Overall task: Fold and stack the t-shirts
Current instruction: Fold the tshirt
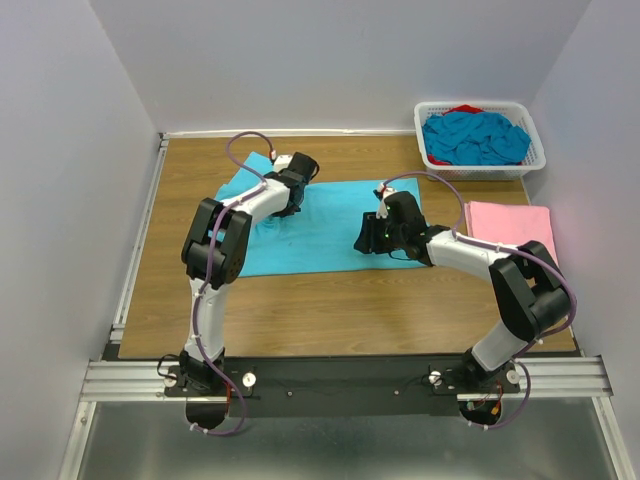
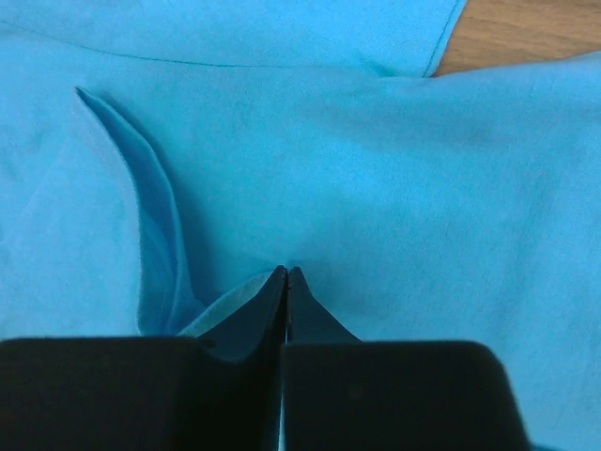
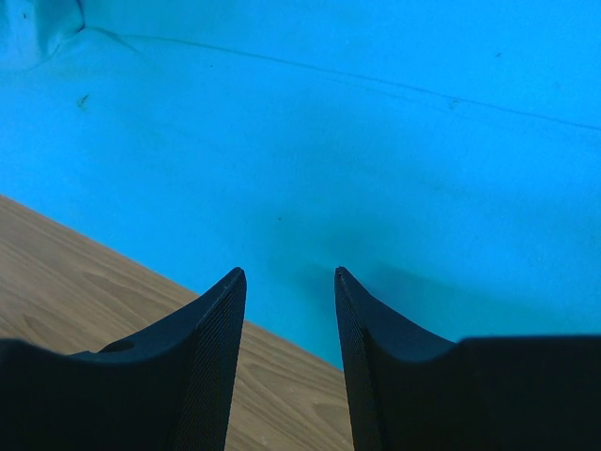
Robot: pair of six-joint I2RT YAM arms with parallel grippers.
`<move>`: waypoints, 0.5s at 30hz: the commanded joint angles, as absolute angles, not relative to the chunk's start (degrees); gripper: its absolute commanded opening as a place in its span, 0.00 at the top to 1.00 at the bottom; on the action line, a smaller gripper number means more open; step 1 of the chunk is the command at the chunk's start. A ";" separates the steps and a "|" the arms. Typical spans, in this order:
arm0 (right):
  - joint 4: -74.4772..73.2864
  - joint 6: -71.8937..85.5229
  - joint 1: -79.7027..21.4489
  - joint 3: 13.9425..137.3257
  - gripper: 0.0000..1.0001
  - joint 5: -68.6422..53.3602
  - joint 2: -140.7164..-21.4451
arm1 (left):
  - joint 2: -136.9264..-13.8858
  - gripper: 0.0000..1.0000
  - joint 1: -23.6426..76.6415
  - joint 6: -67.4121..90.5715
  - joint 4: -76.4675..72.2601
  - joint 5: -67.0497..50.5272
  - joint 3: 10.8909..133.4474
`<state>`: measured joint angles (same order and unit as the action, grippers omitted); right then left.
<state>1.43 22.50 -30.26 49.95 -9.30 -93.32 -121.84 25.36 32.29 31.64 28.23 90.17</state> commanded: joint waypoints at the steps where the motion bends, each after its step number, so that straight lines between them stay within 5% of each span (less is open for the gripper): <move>1: 1.85 22.67 -29.80 49.04 0.50 -9.67 -92.55 | -121.56 0.99 26.28 32.34 32.61 31.81 91.49; 15: 1.93 22.68 -29.62 48.78 0.50 -9.58 -92.29 | -117.25 1.00 28.65 29.36 27.51 31.20 91.32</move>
